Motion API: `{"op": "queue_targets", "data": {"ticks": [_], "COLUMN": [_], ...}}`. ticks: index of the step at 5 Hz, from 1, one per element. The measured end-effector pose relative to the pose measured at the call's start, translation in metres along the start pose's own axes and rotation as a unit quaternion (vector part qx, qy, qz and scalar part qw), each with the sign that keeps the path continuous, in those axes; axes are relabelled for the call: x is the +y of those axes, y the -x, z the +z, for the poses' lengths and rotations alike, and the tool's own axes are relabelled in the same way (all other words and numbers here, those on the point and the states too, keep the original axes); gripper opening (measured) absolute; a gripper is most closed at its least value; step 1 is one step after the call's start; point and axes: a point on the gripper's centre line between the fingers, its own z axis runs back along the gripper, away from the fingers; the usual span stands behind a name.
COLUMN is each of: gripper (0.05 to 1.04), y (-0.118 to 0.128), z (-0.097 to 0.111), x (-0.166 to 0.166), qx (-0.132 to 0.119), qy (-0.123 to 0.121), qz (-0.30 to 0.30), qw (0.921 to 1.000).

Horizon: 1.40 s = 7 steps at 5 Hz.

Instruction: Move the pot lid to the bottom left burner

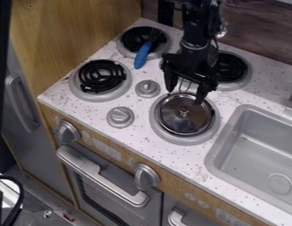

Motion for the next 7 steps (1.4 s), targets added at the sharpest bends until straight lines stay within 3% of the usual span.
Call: {"op": "queue_targets", "data": {"ticks": [1,2,3,4,5,7], "gripper": [1.0,1.0,1.0,0.96,0.832,0.297], "y": [0.007,0.01,0.011,0.008,0.006,0.005], "z": [-0.014,-0.028,-0.037,-0.045,-0.045,-0.045], "x": [-0.001,-0.002,-0.004,-0.006,-0.006,-0.003], "qx": [0.02,0.024,0.026,0.012,0.008,0.005], "qy": [0.0,0.001,0.004,0.012,0.014,0.009], "qz": [-0.002,0.002,0.004,0.008,0.009,0.005], "qw": [0.9998,0.9997,0.9996,0.9998,0.9998,0.9999]}}
